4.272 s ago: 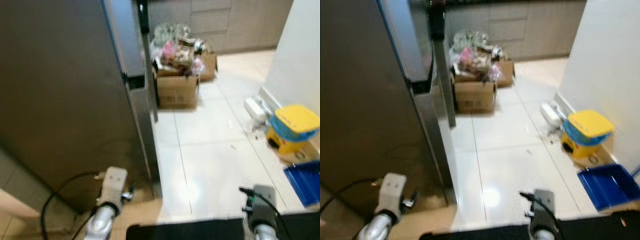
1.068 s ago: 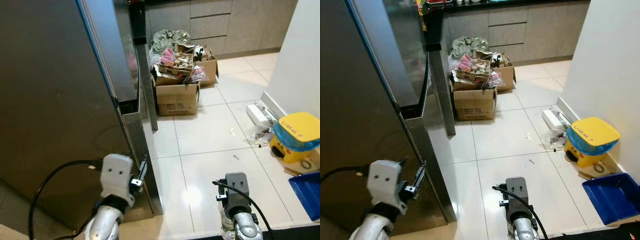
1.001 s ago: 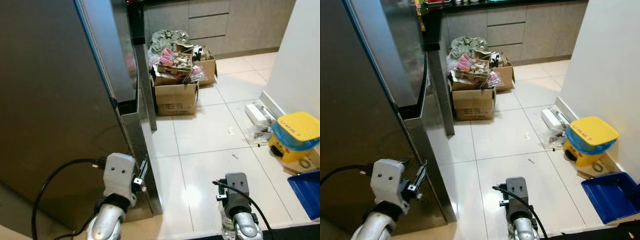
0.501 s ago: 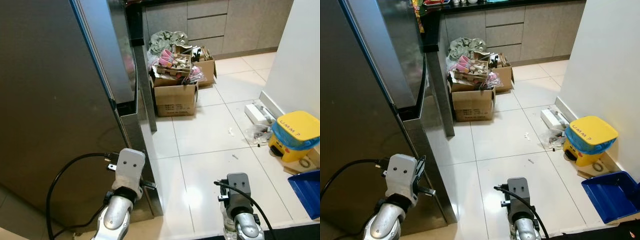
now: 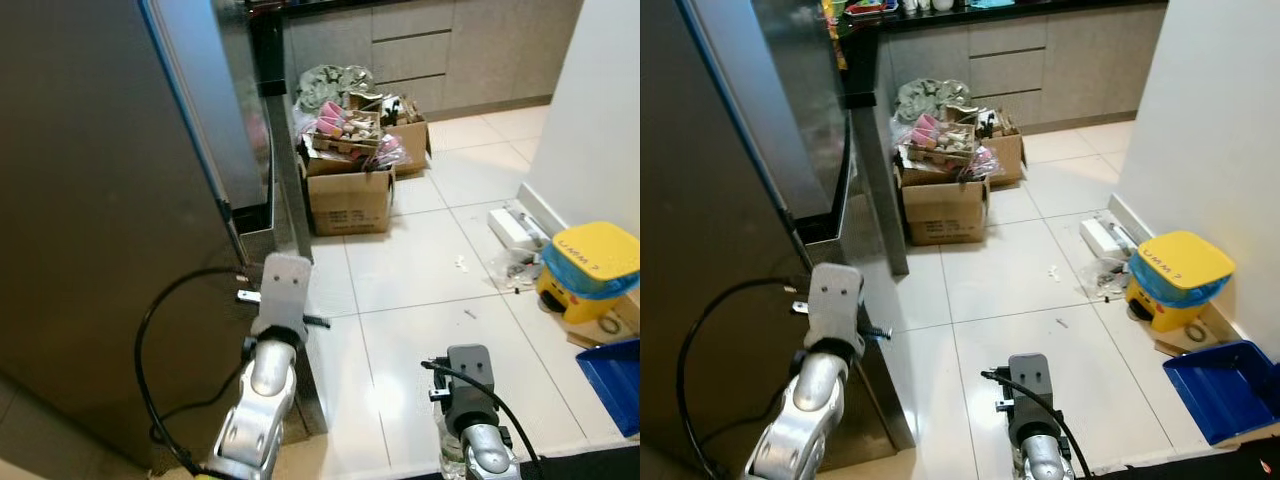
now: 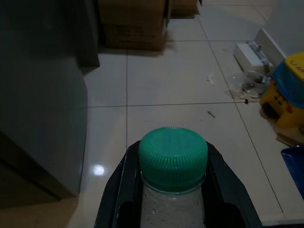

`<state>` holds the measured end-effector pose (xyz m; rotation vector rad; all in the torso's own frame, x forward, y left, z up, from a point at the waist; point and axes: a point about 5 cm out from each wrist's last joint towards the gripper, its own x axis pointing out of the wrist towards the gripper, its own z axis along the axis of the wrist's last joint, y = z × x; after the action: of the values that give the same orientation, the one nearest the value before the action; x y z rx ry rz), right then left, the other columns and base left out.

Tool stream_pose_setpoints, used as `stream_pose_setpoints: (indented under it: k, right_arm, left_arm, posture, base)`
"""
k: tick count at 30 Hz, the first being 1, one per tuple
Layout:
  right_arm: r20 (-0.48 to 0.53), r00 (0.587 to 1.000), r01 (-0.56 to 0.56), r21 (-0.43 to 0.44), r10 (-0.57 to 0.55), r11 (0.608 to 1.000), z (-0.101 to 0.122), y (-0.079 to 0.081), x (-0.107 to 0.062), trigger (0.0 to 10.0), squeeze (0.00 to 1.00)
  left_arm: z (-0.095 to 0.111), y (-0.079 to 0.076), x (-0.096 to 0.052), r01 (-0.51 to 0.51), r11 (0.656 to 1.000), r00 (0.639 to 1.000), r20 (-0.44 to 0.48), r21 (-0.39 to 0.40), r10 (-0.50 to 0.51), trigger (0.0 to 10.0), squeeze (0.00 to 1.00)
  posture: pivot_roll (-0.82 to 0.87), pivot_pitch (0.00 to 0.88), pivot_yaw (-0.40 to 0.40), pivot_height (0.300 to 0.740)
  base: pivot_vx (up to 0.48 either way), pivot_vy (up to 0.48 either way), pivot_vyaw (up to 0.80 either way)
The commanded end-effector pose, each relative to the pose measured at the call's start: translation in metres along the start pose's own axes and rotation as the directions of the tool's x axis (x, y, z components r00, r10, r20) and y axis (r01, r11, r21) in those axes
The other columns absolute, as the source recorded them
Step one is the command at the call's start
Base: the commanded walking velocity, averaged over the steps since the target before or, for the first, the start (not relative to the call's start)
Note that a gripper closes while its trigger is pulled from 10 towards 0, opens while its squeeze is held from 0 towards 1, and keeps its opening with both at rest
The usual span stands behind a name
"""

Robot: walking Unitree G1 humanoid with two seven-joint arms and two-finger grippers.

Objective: Restocking fridge

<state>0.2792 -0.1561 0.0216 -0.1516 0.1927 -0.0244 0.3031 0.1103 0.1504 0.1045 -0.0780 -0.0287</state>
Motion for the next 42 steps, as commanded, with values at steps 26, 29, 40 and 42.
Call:
stream_pose_setpoints:
  k: [26, 29, 40, 42]
  right_arm:
    - [-0.014, 1.0, 0.004, 0.003, -0.004, 1.0, -0.006, -0.001, -0.005, 10.0, 0.0]
    - [-0.012, 1.0, 0.008, 0.005, -0.007, 1.0, -0.005, -0.001, -0.005, 10.0, 0.0]
    - [-0.015, 1.0, 0.007, 0.007, -0.007, 1.0, -0.006, -0.001, -0.006, 10.0, 0.0]
    - [-0.015, 1.0, 0.009, 0.007, -0.009, 1.0, -0.006, -0.001, -0.006, 10.0, 0.0]
  left_arm:
    - [0.016, 0.047, 0.019, -0.162, 0.986, 0.986, 0.03, 0.032, 0.162, 10.0, 0.0]
    - [0.017, 0.048, 0.021, -0.174, 0.984, 0.984, 0.038, 0.038, 0.172, 10.0, 0.0]
    - [0.015, 0.057, 0.03, -0.209, 0.976, 0.978, 0.04, 0.06, 0.207, 10.0, 0.0]
    - [0.016, 0.059, 0.031, -0.214, 0.975, 0.976, 0.042, 0.061, 0.212, 10.0, 0.0]
  posture:
    - [-0.12, 0.088, 0.09, 0.707]
    - [-0.12, 0.089, 0.09, 0.707]
    - [-0.12, 0.092, 0.09, 0.707]
    - [-0.12, 0.093, 0.089, 0.707]
  base:
    - [0.0, 0.0, 0.0]
    - [0.0, 0.0, 0.0]
    - [0.0, 0.0, 0.0]
    - [0.0, 0.0, 0.0]
